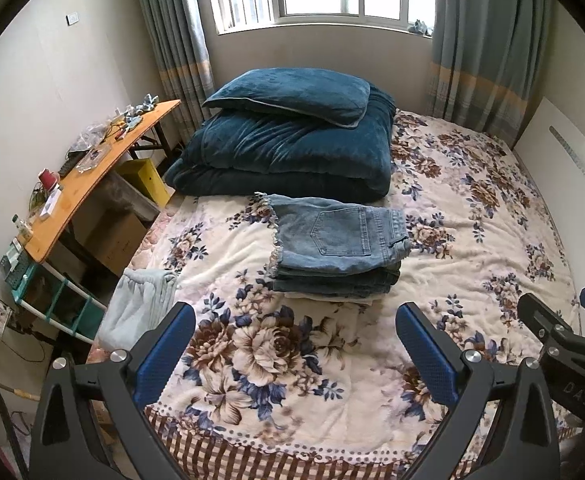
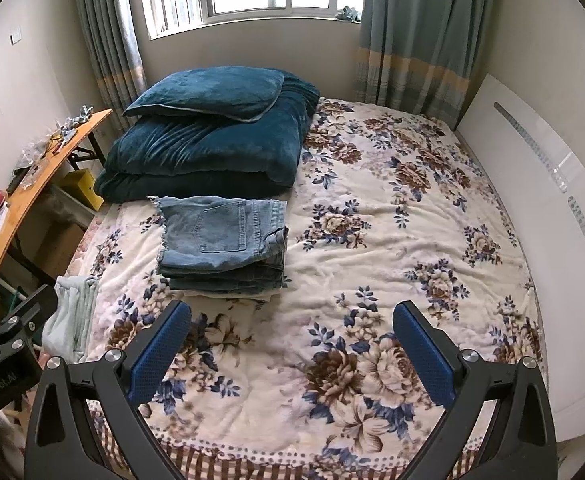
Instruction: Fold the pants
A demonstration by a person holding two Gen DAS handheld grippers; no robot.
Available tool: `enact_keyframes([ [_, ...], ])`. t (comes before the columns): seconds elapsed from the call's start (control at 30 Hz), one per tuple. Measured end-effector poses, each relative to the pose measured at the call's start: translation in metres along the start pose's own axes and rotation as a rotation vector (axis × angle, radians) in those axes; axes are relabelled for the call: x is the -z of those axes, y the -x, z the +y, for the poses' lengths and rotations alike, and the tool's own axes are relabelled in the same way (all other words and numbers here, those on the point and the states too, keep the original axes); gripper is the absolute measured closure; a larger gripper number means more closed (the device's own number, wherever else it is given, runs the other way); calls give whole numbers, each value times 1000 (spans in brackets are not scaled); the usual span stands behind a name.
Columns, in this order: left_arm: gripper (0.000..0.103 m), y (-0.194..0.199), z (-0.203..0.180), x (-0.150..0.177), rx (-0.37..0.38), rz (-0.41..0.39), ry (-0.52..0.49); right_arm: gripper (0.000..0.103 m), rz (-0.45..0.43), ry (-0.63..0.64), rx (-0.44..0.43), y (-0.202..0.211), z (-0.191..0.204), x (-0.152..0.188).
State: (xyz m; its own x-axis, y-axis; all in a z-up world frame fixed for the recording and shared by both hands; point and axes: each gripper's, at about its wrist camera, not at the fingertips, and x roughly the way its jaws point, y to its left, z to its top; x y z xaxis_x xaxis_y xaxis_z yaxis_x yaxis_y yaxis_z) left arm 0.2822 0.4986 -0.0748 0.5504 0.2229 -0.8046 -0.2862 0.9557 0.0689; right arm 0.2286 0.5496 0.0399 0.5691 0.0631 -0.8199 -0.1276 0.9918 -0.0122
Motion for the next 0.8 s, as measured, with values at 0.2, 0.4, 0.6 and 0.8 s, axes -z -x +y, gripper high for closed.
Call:
enact_keyframes([
  [0.2,0,2,3,3,-13,-2,0,0,3,-4,-10,-1,1,0],
  [0.4,0,3,4,4,-18,-5,0,0,-2,-3,-15,-2,1,-1],
  [0.6,0,3,4,2,-13,-5,-1,0,-3,-3,-14,-1,1,-3],
  [0.8,0,3,4,3,-13,-8,-1,0,-2,-6,-17,-1,0,-3],
])
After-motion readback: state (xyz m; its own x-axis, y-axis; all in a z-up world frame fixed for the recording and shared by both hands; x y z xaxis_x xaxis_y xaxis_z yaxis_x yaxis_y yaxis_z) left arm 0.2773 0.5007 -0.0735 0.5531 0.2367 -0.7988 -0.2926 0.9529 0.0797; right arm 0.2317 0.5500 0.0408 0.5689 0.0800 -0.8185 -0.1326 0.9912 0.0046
